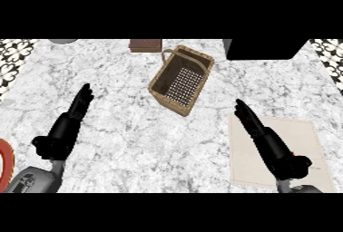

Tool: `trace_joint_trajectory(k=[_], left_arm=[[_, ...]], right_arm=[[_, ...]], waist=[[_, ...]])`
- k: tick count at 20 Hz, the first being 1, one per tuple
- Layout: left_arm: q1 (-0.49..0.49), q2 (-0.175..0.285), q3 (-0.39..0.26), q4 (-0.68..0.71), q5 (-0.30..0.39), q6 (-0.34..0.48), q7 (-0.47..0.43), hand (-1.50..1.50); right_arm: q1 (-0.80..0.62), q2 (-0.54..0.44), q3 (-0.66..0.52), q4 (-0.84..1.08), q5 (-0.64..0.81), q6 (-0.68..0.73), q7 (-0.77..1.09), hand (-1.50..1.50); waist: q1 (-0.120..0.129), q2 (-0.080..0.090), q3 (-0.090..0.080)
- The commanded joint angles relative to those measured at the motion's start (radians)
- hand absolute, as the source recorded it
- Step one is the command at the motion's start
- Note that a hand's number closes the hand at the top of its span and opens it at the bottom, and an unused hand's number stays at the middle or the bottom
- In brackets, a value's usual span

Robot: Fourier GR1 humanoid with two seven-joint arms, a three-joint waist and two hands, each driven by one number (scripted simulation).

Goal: Pick the cupcake from the placemat and place it in the basket

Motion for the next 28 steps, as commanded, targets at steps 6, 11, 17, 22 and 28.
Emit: trace_joint_trajectory(k=[6, 11, 17, 22, 28], left_arm=[[0.066, -0.066, 0.124, -0.074, 0.063, 0.144, 0.018, 0.00], [0.105, -0.096, 0.058, -0.205, 0.070, 0.127, 0.084, 0.00], [0.111, -0.097, 0.071, -0.187, 0.067, 0.131, 0.073, 0.00], [0.127, -0.065, 0.096, -0.215, 0.082, 0.114, 0.085, 0.00], [0.158, -0.108, 0.051, -0.245, 0.048, 0.145, 0.060, 0.00]], right_arm=[[0.252, -0.069, -0.348, -0.219, -0.028, -0.192, -0.266, 1.50], [0.380, 0.106, -0.024, -0.216, 0.382, -0.397, -0.403, -1.50], [0.507, 0.169, -0.107, -0.351, 0.584, -0.692, -0.127, -1.50], [0.676, 0.093, -0.249, -0.444, 0.782, -0.719, 0.125, -1.50], [0.933, -0.071, -0.301, -0.667, 0.903, -0.441, 0.373, -1.50]], waist=[[-0.076, -0.022, -0.013], [0.003, 0.000, -0.014], [-0.019, 0.002, -0.020], [-0.021, 0.009, -0.027], [-0.008, 0.015, -0.028]])
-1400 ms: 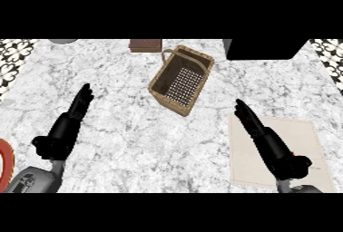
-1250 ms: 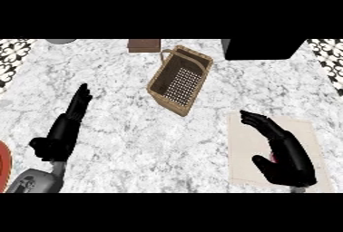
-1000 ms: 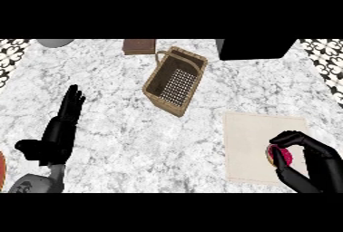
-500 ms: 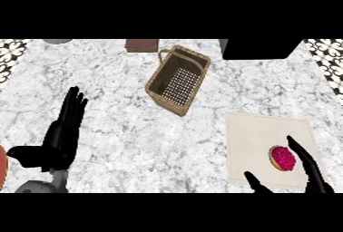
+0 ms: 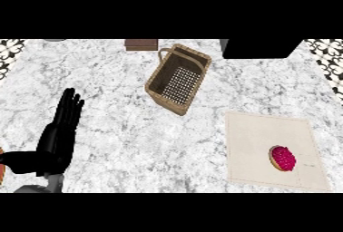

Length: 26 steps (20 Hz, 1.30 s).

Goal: Pick the cupcake from the placemat and place it in the basket

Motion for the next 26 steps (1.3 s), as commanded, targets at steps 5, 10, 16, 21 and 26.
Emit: trace_joint_trajectory(k=[5, 10, 16, 21, 26], left_arm=[[-0.037, -0.022, -0.036, -0.016, -0.029, 0.014, 0.031, 0.00], [-0.019, -0.037, -0.038, -0.001, -0.028, 0.004, 0.027, 0.00], [-0.058, -0.042, -0.008, 0.006, -0.036, 0.001, 0.058, 0.00], [-0.003, -0.029, 0.005, -0.069, -0.065, -0.005, 0.092, 0.00], [0.001, -0.071, 0.037, 0.004, -0.080, -0.048, 0.055, 0.00]], right_arm=[[0.179, -0.155, 0.021, -0.402, 0.075, 0.385, 0.390, -1.50], [0.056, -0.182, 0.067, -0.486, 0.079, 0.501, 0.594, -1.50], [-0.223, -0.203, 0.110, -0.374, 0.135, 0.641, 0.875, -1.50], [-0.321, -0.173, 0.133, -0.302, 0.147, 0.686, 0.935, -1.50], [-0.341, -0.123, 0.122, -0.224, 0.137, 0.651, 0.839, -1.50]], waist=[[0.034, 0.007, 0.005], [0.038, 0.001, 0.008], [0.036, -0.002, 0.010], [0.026, -0.008, 0.012], [0.020, -0.008, 0.013]])
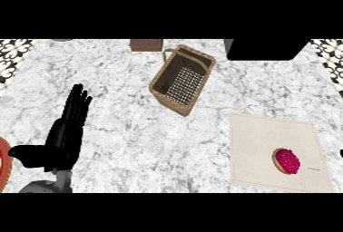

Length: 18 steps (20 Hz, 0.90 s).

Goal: Pick the cupcake from the placemat and place it in the basket

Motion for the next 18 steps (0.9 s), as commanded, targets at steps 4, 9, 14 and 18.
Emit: trace_joint_trajectory(k=[4, 9, 14, 18], left_arm=[[0.035, -0.044, 0.011, -0.037, -0.038, -0.013, 0.020, 0.00], [-0.001, -0.064, 0.056, 0.038, -0.046, -0.066, -0.009, 0.00], [-0.007, -0.073, 0.080, 0.011, -0.071, -0.083, 0.025, 0.00], [0.043, -0.118, 0.052, 0.007, -0.111, -0.062, -0.007, 0.00]], right_arm=[[-0.040, 0.097, 0.094, 0.005, 0.129, 0.002, -0.006, -1.50], [-0.090, 0.145, 0.093, 0.109, 0.178, -0.033, -0.073, -1.50], [-0.066, 0.162, 0.073, 0.129, 0.234, -0.023, -0.094, -1.50], [-0.015, 0.171, 0.016, 0.212, 0.230, -0.136, -0.206, -1.50]], waist=[[-0.002, -0.001, 0.001], [-0.004, 0.000, 0.001], [-0.003, -0.001, 0.001], [-0.006, -0.001, 0.001]])
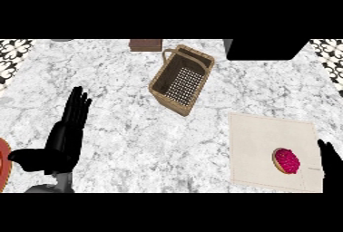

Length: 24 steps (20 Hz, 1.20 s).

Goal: Pick the cupcake from the placemat and place it in the basket

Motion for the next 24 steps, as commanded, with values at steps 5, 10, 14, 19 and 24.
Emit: trace_joint_trajectory(k=[5, 10, 14, 19, 24], left_arm=[[-0.009, -0.010, 0.052, -0.044, -0.014, -0.048, 0.078, 0.00], [0.031, -0.054, 0.038, -0.021, -0.063, -0.061, 0.007, 0.00], [0.025, -0.060, 0.067, -0.014, -0.051, -0.086, 0.016, 0.00], [0.046, -0.070, 0.073, -0.067, -0.071, -0.078, 0.051, 0.00], [-0.020, -0.116, 0.072, 0.004, -0.117, -0.070, 0.038, 0.00]], right_arm=[[-0.030, 0.032, -0.078, 0.043, -0.025, 0.043, -0.046, -1.50], [-0.038, 0.070, -0.094, 0.150, 0.004, -0.013, -0.120, -1.50], [-0.014, 0.116, -0.045, 0.200, 0.051, -0.044, -0.132, -1.50], [-0.086, 0.117, -0.127, 0.354, 0.001, -0.073, -0.208, -1.50], [-0.126, 0.148, -0.108, 0.223, 0.010, 0.051, -0.110, -1.50]], waist=[[0.000, 0.000, 0.000], [0.001, 0.000, 0.000], [0.000, 0.000, 0.000], [0.003, 0.000, 0.000], [0.001, 0.000, 0.000]])
